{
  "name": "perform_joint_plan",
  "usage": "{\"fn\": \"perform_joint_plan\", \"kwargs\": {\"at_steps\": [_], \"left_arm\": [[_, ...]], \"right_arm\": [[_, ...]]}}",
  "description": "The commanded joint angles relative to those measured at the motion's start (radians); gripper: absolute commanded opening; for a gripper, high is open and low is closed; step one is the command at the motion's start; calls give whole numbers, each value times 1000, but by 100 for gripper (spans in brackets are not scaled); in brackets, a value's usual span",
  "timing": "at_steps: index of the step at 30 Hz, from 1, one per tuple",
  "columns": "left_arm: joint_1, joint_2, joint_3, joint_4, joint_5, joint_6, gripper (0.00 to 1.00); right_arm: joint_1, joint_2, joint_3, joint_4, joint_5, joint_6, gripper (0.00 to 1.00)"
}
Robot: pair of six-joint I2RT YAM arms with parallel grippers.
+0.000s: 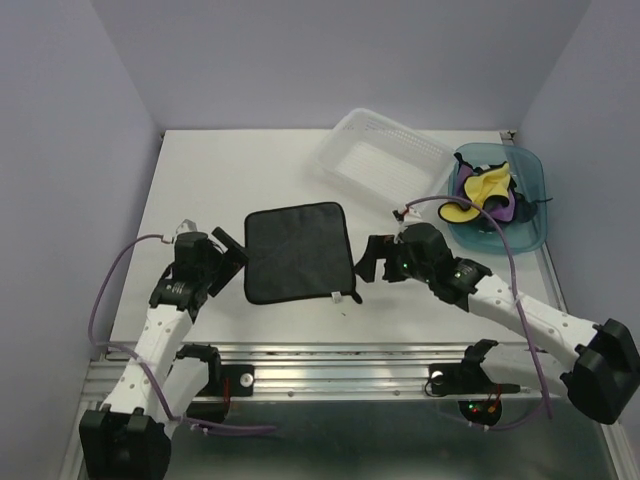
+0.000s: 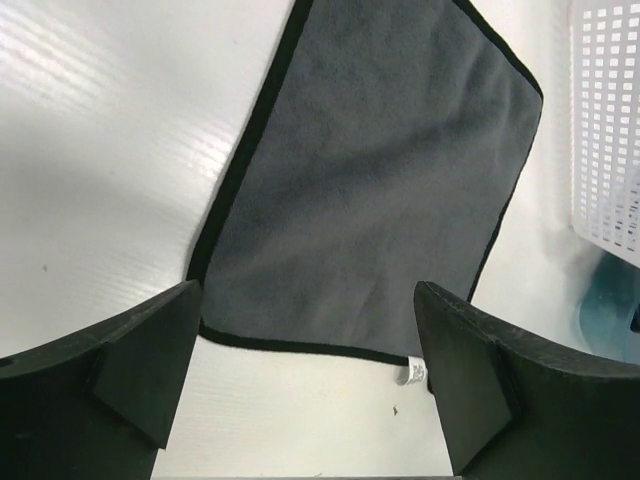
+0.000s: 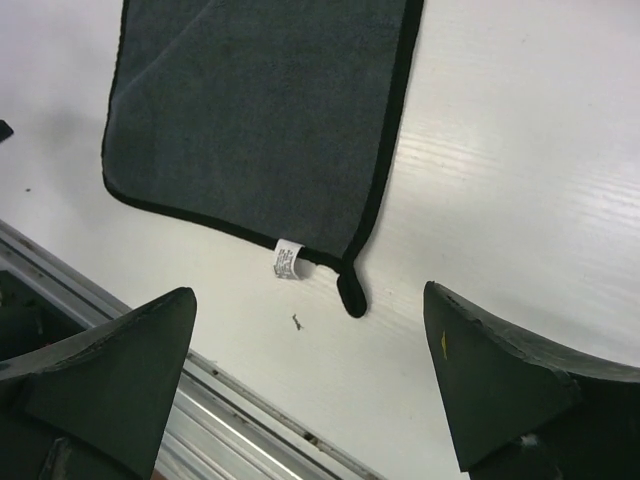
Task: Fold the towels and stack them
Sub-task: Flatten out the crumpled towel, then fold the towel
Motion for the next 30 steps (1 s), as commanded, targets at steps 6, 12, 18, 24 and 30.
{"fn": "perform_joint_plan", "kwargs": {"at_steps": [6,12,18,24,30], "left_arm": [[1,292,127,250,55,97,99],[-46,458,116,407,112,90,99],[-135,591,84,443,103,75,99],[-171,574,-9,446,77,7,99],[-243,518,-61,381,45,-30,99]], "right_arm": [[70,360,258,100,-73,-196,100],[81,581,390,123,59,-164,100],[83,689,372,135,4,-144,100],[96,649,249,163,-48,-89,100],[147,539,116,134,-30,-26,100]]}}
